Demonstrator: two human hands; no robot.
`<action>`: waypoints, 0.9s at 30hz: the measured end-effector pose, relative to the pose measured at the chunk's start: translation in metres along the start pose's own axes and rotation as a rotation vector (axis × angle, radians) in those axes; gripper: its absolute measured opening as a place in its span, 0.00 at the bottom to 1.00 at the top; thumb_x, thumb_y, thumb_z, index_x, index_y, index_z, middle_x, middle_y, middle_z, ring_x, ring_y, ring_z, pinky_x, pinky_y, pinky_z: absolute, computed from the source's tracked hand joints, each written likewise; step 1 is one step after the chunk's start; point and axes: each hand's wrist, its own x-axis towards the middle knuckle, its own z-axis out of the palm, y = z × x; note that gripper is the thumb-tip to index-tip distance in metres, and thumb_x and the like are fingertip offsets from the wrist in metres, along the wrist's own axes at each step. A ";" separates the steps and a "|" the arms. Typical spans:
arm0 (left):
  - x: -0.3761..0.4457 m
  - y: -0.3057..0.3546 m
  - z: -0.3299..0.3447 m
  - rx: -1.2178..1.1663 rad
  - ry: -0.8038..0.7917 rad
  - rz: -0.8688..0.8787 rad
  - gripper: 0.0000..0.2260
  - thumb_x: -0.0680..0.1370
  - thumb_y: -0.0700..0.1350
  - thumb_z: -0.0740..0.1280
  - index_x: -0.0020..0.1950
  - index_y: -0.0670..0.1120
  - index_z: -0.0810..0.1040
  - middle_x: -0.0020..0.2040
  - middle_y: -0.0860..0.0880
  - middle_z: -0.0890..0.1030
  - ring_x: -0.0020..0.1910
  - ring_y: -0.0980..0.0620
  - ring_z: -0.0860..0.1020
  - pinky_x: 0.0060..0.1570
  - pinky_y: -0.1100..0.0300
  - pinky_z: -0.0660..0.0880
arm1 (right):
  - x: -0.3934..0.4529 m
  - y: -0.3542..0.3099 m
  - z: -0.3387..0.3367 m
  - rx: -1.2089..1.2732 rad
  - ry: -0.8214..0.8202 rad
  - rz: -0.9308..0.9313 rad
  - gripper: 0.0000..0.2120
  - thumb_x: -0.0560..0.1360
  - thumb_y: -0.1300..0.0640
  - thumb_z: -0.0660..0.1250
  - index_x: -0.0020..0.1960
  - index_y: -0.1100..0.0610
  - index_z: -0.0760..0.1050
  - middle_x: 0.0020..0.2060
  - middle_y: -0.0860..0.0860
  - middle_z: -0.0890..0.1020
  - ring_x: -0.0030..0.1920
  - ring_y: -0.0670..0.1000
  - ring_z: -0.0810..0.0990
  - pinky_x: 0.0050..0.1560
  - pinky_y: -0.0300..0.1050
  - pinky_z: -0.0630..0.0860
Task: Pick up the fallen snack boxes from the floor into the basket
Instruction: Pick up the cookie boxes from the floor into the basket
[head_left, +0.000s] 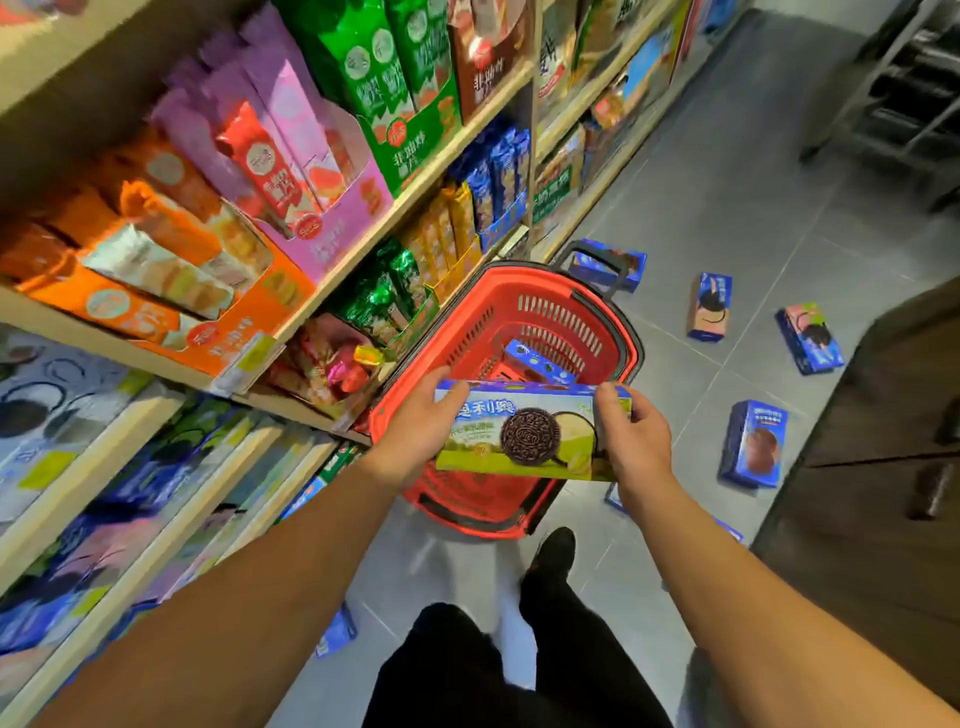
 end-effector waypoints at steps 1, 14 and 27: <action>0.005 0.006 0.001 0.025 -0.009 0.010 0.33 0.71 0.64 0.66 0.73 0.56 0.62 0.58 0.44 0.81 0.55 0.45 0.80 0.58 0.40 0.75 | 0.006 -0.001 0.003 -0.003 0.000 0.003 0.31 0.62 0.29 0.70 0.58 0.45 0.79 0.50 0.48 0.85 0.51 0.53 0.85 0.53 0.61 0.81; 0.189 -0.011 -0.025 0.242 -0.037 0.027 0.25 0.77 0.51 0.68 0.72 0.48 0.67 0.61 0.49 0.76 0.56 0.52 0.77 0.58 0.59 0.73 | 0.099 0.040 0.098 -0.180 0.133 0.015 0.21 0.75 0.48 0.70 0.66 0.50 0.71 0.54 0.44 0.82 0.51 0.37 0.80 0.60 0.38 0.75; 0.384 -0.139 0.016 0.655 -0.083 0.202 0.29 0.77 0.46 0.68 0.76 0.45 0.61 0.65 0.47 0.75 0.60 0.51 0.75 0.56 0.65 0.66 | 0.256 0.195 0.149 -0.222 0.209 0.175 0.27 0.75 0.61 0.70 0.72 0.57 0.66 0.53 0.47 0.80 0.43 0.38 0.78 0.46 0.25 0.70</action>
